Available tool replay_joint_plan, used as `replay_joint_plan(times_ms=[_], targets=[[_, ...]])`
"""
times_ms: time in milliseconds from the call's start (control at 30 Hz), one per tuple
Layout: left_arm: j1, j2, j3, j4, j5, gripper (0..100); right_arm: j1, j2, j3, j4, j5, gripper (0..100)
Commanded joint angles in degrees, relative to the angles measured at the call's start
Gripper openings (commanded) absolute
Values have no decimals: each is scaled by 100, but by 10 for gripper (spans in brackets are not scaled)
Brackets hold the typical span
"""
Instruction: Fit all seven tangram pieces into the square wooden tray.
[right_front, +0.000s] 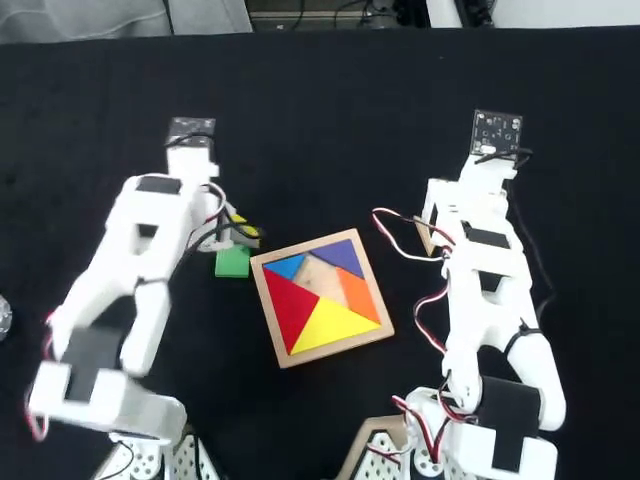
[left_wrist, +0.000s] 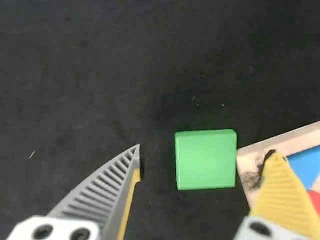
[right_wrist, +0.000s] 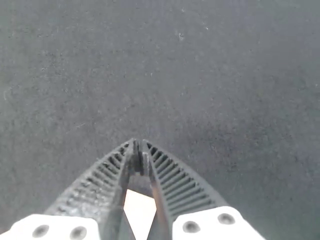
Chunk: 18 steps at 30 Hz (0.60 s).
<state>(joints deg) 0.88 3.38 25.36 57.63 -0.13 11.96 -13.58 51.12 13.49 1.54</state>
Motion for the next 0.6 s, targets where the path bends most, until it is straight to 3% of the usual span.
replay_joint_plan(times_ms=[0, 400, 567], targets=[[136, 826, -1130, 273, -378, 374, -97, 4, -22, -132, 158, 15], [127, 1415, -1393, 703, -440, 373, -246, 4, 40, -149, 440, 14], [101, 1468, -1358, 738, -97, 355, -255, 4, 40, -149, 440, 12]])
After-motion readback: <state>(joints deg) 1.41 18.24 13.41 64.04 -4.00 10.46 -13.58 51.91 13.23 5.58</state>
